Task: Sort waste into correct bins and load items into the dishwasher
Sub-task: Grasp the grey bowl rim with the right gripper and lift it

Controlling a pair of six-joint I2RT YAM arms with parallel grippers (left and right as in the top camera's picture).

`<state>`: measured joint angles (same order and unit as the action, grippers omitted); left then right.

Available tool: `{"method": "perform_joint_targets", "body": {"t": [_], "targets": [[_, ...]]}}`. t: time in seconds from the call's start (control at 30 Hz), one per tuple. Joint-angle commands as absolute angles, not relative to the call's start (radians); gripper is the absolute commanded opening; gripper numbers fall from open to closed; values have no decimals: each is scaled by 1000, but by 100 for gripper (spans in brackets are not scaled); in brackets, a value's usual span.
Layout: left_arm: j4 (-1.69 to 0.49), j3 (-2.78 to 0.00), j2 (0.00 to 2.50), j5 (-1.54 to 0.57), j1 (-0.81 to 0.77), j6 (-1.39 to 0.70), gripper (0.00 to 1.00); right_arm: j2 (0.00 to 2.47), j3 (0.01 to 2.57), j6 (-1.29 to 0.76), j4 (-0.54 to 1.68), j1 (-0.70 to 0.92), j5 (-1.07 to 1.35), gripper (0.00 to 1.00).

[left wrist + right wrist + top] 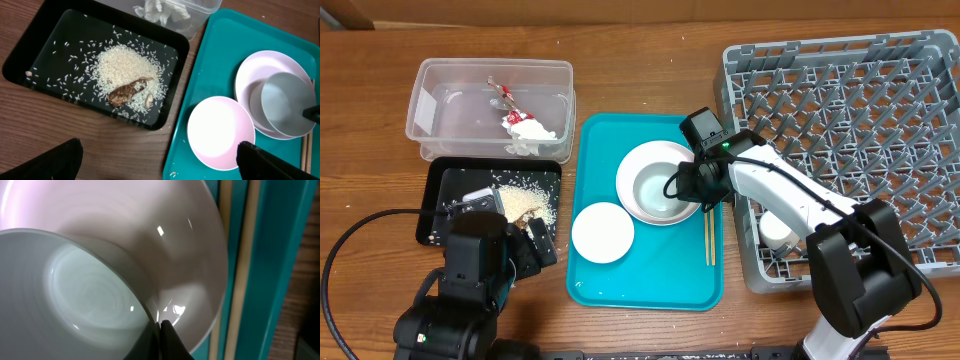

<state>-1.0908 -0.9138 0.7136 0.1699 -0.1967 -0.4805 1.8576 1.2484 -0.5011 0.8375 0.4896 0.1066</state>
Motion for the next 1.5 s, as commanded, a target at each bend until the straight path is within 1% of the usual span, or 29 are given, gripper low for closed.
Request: {"method": "perform_joint_targets", "body": {"t": [0.0, 0.23, 0.33, 0.4, 0.5, 0.6, 0.83, 0.93, 1.07, 1.2, 1.47], "targets": [[-1088, -910, 707, 190, -203, -498, 100, 1798, 1309, -505, 891, 476, 34, 4], [-1088, -910, 707, 190, -203, -498, 100, 1575, 1369, -453, 1008, 476, -209, 4], [-1088, -910, 707, 190, -203, -498, 100, 1471, 1369, -459, 1049, 476, -388, 4], [-1088, -910, 707, 190, -203, -498, 100, 1417, 1369, -506, 1079, 468, -530, 4], [-1088, -910, 707, 190, -203, -498, 100, 1362, 1369, -563, 1092, 426, -747, 4], [-1088, -910, 707, 190, -203, -498, 100, 1353, 1369, -570, 1053, 362, -876, 4], [-1088, -910, 707, 190, -203, -498, 100, 1420, 1357, -564, 945, 173, -898, 4], [-1088, -910, 707, 190, -203, -498, 100, 1473, 1357, -472, 889, 125, -897, 4], [-1088, -910, 707, 190, -203, -498, 100, 1552, 1357, -348, 800, 115, -899, 4], [-1088, -910, 707, 190, -203, -498, 100, 1629, 1357, -286, 760, 118, -898, 4], [-1088, -910, 707, 190, -203, -498, 100, 1744, 1357, -280, 757, 120, -965, 4]]}}
